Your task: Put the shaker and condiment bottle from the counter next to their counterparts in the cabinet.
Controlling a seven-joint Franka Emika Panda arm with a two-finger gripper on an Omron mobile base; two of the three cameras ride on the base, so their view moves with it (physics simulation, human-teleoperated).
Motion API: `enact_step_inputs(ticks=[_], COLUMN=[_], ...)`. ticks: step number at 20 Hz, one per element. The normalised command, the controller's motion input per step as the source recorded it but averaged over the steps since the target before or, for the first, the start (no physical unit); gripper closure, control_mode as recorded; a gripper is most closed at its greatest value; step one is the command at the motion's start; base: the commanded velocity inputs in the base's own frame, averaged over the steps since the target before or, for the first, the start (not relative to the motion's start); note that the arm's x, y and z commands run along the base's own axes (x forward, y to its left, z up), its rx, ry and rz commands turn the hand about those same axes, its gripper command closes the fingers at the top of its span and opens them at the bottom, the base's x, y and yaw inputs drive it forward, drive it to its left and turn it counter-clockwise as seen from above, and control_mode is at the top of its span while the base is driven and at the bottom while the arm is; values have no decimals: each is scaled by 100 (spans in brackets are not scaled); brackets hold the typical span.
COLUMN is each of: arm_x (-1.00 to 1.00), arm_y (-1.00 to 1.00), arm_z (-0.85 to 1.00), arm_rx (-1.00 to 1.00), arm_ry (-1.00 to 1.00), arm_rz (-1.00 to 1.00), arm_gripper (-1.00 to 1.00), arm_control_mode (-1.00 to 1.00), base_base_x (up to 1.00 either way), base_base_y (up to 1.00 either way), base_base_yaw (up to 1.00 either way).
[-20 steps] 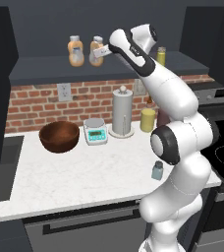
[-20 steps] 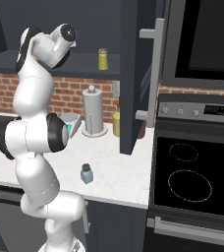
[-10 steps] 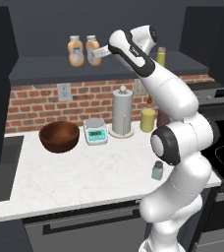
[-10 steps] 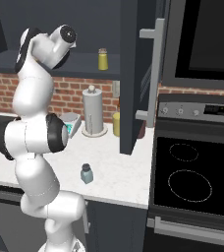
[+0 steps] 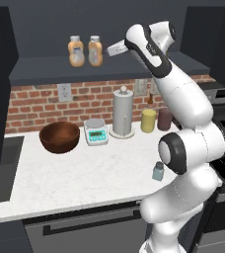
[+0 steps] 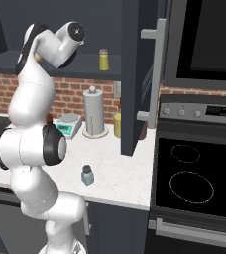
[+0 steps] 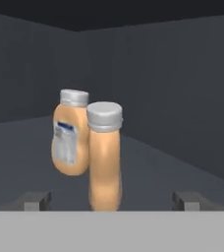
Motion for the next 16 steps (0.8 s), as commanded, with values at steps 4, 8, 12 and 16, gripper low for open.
enact_step_inputs(ticks=[4, 8, 12, 16], arm_x=[-87, -100, -100, -100], arm_y=[-63, -31, 53, 81], arm_z=[18, 6, -20, -29], arm_rx=[2, 9, 7, 6], arm_ry=[-16, -27, -20, -12], arm_rz=[0, -3, -33, -54], arm_gripper=[-100, -100, -100, -100], arm_control_mode=[-100, -100, -100, -100], base_base_x=[0, 0, 0, 0], base_base_y=[0, 0, 0, 0], base_base_yaw=[0, 0, 0, 0])
